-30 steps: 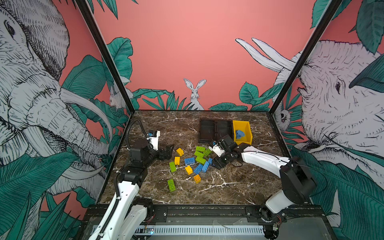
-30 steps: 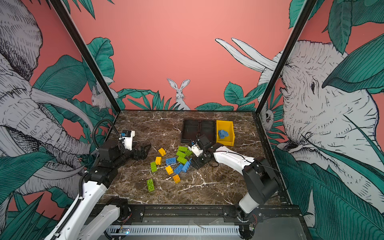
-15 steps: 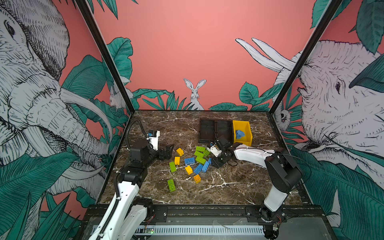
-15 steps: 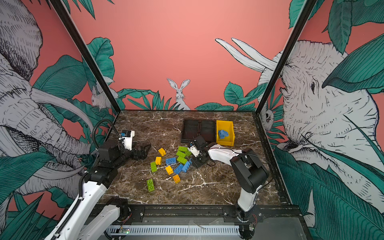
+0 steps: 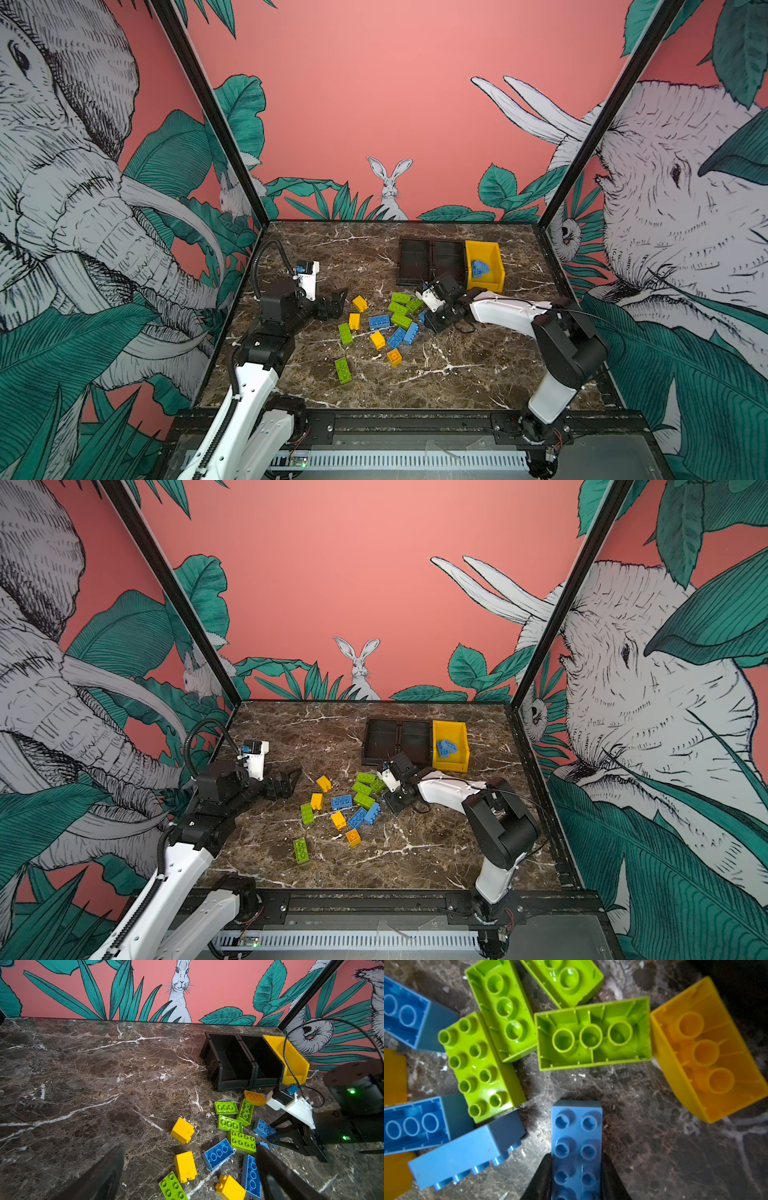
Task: Sort the legos into containers by color
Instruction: 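Carry the blue brick over the yellow bin and open the right gripper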
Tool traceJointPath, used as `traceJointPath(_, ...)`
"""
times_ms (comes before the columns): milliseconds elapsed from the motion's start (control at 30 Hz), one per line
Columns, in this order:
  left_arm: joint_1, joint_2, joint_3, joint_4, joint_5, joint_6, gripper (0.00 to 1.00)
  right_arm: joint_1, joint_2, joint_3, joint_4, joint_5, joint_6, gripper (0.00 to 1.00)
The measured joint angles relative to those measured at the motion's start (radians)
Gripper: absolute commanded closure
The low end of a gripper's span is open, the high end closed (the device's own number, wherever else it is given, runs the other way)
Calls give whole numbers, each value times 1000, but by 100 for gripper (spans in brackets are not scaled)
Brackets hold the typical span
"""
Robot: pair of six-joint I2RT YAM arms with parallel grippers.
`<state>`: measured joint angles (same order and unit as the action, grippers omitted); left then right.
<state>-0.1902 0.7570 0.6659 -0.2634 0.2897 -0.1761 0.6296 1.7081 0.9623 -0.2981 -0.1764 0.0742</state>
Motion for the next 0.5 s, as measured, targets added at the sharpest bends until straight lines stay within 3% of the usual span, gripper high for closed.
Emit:
traceJointPath(200,-5,28,-1,5,14,1,1,-131,-167,-85,6,-43,60,86)
traceJointPath(367,-24,51,-23,68,28,-13,1,-332,-360,-97,5,-90,92,84)
traceJointPath(500,-45,95,-23,105,30,-32,1,-450,-363,-57,-5,-106,96,84)
